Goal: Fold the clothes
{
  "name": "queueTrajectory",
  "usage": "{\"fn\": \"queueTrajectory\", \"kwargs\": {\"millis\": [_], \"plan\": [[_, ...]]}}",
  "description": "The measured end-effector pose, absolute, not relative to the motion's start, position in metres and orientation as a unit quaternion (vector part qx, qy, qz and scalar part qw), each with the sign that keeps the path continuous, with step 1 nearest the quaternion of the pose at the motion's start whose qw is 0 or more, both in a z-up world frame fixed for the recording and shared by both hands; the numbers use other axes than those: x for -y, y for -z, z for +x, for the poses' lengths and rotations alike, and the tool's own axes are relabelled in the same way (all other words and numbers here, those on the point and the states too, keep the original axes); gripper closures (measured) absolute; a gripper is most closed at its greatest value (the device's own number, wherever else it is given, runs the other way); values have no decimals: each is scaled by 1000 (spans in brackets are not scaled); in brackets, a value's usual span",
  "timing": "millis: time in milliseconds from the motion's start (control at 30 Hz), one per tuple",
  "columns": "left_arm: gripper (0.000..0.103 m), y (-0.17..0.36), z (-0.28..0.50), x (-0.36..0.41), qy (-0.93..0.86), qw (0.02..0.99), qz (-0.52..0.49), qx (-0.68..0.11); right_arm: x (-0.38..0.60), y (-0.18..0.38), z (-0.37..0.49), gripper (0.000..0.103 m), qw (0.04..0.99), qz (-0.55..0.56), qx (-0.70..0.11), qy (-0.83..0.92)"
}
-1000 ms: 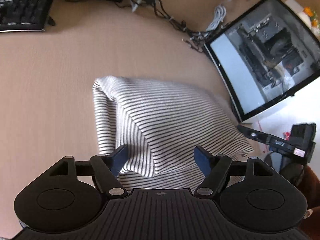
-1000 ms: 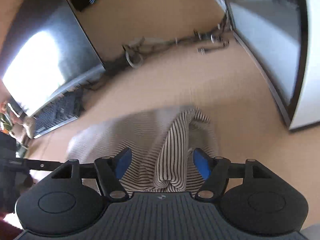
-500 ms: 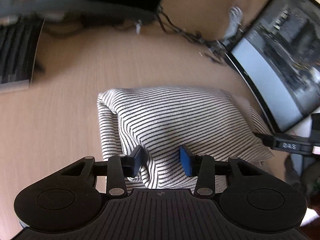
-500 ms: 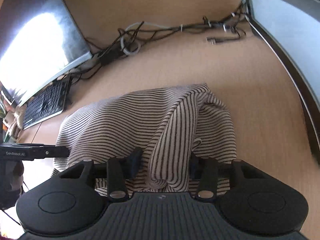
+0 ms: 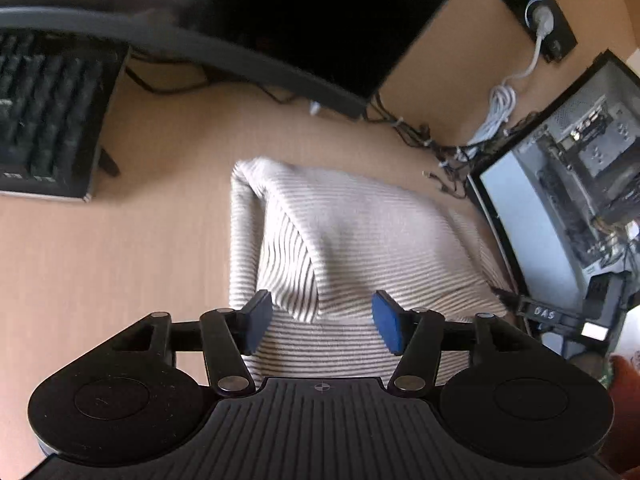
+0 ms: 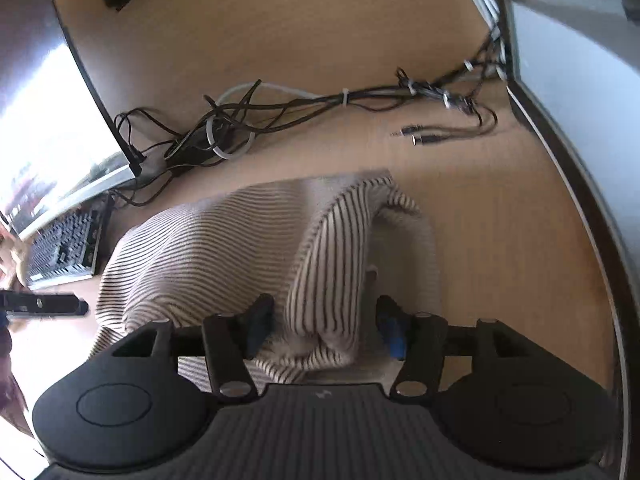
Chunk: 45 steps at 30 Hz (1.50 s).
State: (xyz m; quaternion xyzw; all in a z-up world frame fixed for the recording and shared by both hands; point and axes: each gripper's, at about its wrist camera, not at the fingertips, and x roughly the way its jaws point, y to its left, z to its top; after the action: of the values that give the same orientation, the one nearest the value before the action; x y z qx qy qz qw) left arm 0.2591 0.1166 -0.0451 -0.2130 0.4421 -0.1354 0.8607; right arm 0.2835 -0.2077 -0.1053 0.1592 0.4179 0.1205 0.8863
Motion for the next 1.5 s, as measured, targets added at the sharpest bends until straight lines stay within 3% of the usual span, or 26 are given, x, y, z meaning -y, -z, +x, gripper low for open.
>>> {"fn": "queueTrajectory", "kwargs": {"millis": [200, 233, 300, 400, 600, 800, 933, 1000, 1133, 1167, 1300, 1400, 1500], "plan": [[37, 59, 284, -100, 114, 870, -196, -438, 195, 107, 289, 48, 893, 152, -407, -122], [40, 58, 287, -98, 108, 874, -189, -434, 195, 102, 288, 53, 895, 150, -403, -123], [73, 58, 295, -95, 97, 882, -177, -426, 194, 93, 287, 63, 898, 145, -395, -125], [84, 44, 291, -93, 95, 895, -159, -407, 194, 80, 285, 83, 904, 138, -384, -129], [86, -3, 249, -95, 122, 913, -135, -365, 202, 45, 262, 85, 914, 128, -352, -154], [85, 48, 237, -95, 105, 889, -109, -433, 196, 91, 241, 84, 907, 79, -397, -119], [79, 49, 230, -94, 109, 892, -100, -427, 200, 105, 237, 75, 908, 99, -396, -98], [75, 41, 227, -95, 110, 895, -91, -423, 203, 99, 233, 64, 909, 98, -395, -91], [68, 22, 217, -94, 114, 901, -97, -407, 209, 86, 222, 31, 923, 72, -372, -71], [63, 18, 216, -92, 120, 900, -108, -405, 211, 82, 220, 23, 926, 70, -364, -67], [47, 10, 216, -82, 154, 888, -160, -403, 214, 70, 224, 14, 933, 98, -337, -72], [41, 20, 222, -68, 194, 864, -202, -419, 208, 68, 240, 0, 926, 148, -332, -105], [30, 33, 229, -60, 198, 856, -203, -432, 202, 69, 256, 0, 914, 197, -329, -136]]}}
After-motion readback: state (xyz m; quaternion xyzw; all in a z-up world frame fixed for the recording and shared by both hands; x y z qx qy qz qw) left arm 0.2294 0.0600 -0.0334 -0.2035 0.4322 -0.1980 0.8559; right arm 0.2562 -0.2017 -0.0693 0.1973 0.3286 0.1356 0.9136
